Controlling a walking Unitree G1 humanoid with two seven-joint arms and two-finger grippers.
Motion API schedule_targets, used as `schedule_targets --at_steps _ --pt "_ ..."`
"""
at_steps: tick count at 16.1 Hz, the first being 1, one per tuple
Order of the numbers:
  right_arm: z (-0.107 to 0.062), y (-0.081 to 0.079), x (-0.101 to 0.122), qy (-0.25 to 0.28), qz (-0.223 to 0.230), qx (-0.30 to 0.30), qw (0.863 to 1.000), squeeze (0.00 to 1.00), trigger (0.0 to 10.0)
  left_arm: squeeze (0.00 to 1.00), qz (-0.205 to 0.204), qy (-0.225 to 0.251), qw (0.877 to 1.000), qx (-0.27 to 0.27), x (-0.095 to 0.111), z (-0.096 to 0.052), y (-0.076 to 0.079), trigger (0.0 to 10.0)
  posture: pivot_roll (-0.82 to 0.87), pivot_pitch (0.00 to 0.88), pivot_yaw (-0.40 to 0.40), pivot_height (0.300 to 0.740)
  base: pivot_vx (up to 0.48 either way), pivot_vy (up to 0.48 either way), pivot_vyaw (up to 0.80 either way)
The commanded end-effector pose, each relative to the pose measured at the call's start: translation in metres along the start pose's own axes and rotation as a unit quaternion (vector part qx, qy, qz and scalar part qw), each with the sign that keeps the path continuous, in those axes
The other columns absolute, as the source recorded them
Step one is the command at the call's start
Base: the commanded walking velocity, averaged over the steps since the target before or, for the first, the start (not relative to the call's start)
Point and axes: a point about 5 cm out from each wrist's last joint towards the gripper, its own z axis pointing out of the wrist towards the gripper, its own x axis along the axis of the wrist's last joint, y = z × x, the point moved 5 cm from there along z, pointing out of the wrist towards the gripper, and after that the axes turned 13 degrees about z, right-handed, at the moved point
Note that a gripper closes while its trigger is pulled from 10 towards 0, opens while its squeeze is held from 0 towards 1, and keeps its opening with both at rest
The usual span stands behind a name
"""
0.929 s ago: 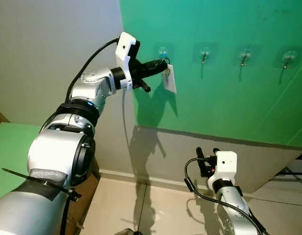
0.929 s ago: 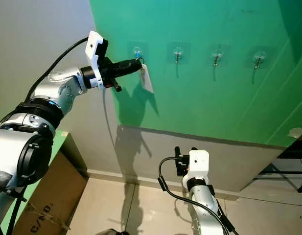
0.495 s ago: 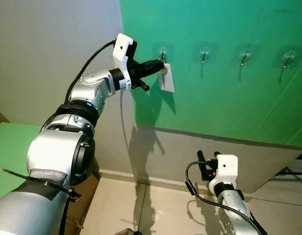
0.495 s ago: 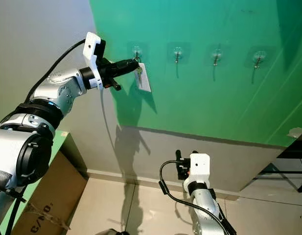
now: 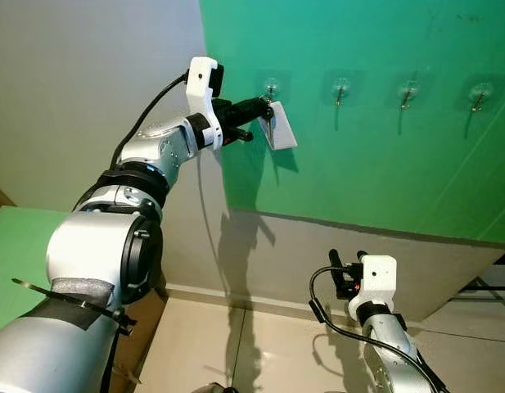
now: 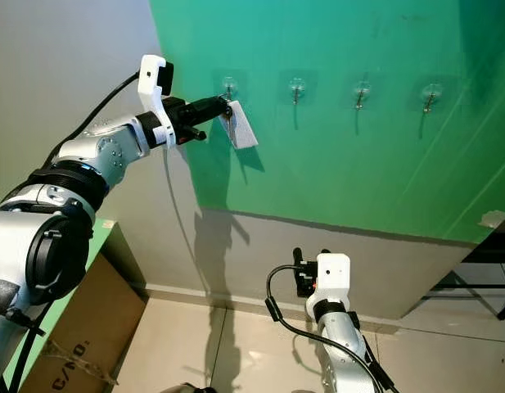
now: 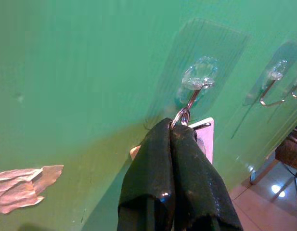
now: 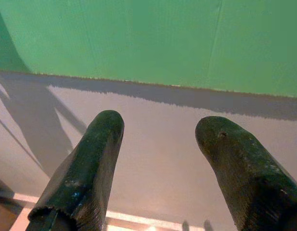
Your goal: Hang keys on a hook
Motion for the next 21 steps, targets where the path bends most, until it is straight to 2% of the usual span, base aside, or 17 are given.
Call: schedule_targets --at_steps 1,2,3,5,8,14,21 --pt "0.0 -0.001 -0.001 0.002 -0.002 0.003 1.0 0.0 10.0 0.0 0.013 0.006 1.0 0.026 0.009 -0.002 -0.008 10.0 -0.24 0.0 0.117 0.74 0.0 0.0 0.0" --pt "-0.001 -0.001 -0.002 0.001 -0.002 0.003 1.0 0.0 10.0 0.0 0.05 -0.005 0.998 0.038 0.008 -0.001 -0.01 10.0 -0.24 0.0 0.117 0.74 0.0 0.0 0.0" --pt "-0.003 0.0 -0.003 0.0 -0.002 0.003 1.0 0.0 10.0 1.0 0.076 -0.006 0.996 0.039 0.009 0.0 -0.009 10.0 -0.24 0.0 0.117 0.74 0.0 0.0 0.0" --pt "-0.003 0.0 -0.004 0.0 -0.002 0.003 1.0 0.0 10.0 1.0 0.112 -0.008 0.993 0.047 0.011 0.0 -0.01 10.0 -0.24 0.0 0.115 0.74 0.0 0.0 0.0" --pt "0.0 -0.002 -0.003 0.0 -0.002 0.006 1.0 0.0 10.0 1.0 0.113 0.012 0.993 0.041 0.021 0.002 -0.008 10.0 -0.23 0.0 0.113 0.74 0.0 0.0 0.0" --pt "-0.001 -0.004 -0.002 0.003 -0.003 0.009 1.0 0.0 10.0 1.0 0.123 0.017 0.991 0.047 0.023 0.0 -0.01 10.0 -0.23 0.0 0.112 0.74 0.0 0.0 0.0" --pt "0.002 -0.004 -0.003 -0.003 -0.004 0.012 1.0 0.0 10.0 1.0 0.138 0.002 0.989 0.047 0.011 -0.006 -0.014 10.0 -0.22 0.0 0.104 0.74 0.0 0.0 0.0"
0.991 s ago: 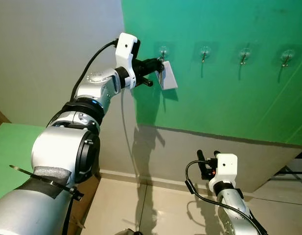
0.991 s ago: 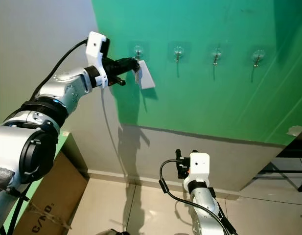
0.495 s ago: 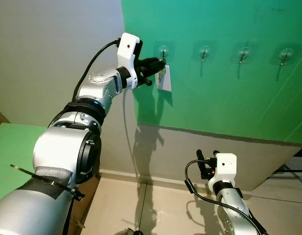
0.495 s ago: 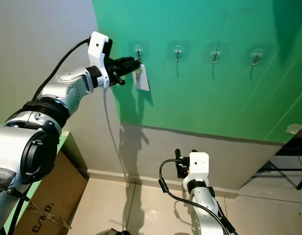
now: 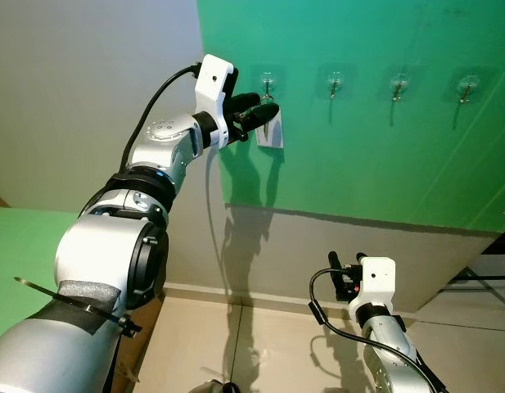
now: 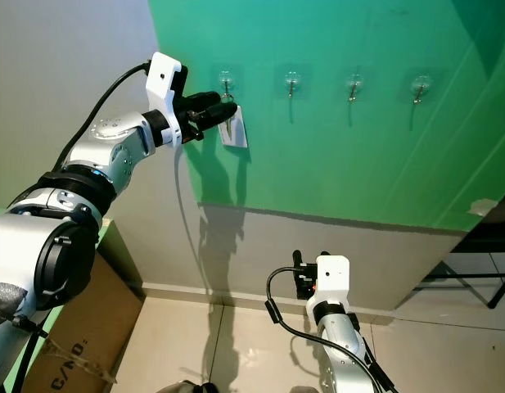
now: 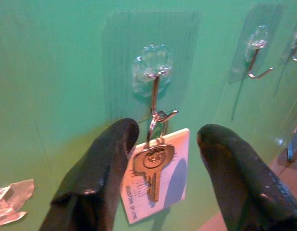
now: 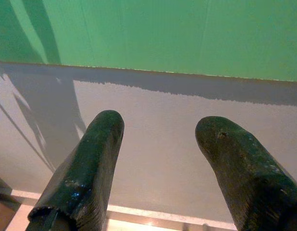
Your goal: Hang keys on a hook
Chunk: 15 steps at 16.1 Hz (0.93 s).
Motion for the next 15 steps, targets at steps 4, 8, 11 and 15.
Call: schedule_targets --at_steps 4,8,11,15 --pt "0.003 -0.004 -0.003 -0.008 -0.008 0.017 1.0 0.0 10.0 1.0 0.08 -0.028 0.996 0.014 -0.006 -0.015 -0.016 10.0 -0.2 0.0 0.087 0.74 0.0 0.0 0.0" --pt "0.005 0.003 0.003 -0.001 -0.003 0.012 1.0 0.0 10.0 0.0 0.18 -0.086 0.98 0.018 -0.054 -0.036 -0.006 10.0 -0.15 0.0 0.064 0.74 0.0 0.0 0.0" --pt "0.007 0.001 0.006 -0.003 -0.009 0.026 1.0 0.0 10.0 0.0 0.149 -0.053 0.979 0.13 -0.053 -0.046 -0.016 10.0 -0.11 0.0 0.048 0.74 0.0 0.0 0.0" --pt "0.005 -0.01 0.02 0.012 -0.015 0.044 0.999 0.0 10.0 0.0 0.117 -0.035 0.952 0.28 -0.077 -0.091 -0.006 10.0 -0.08 0.0 0.032 0.74 0.0 0.0 0.0"
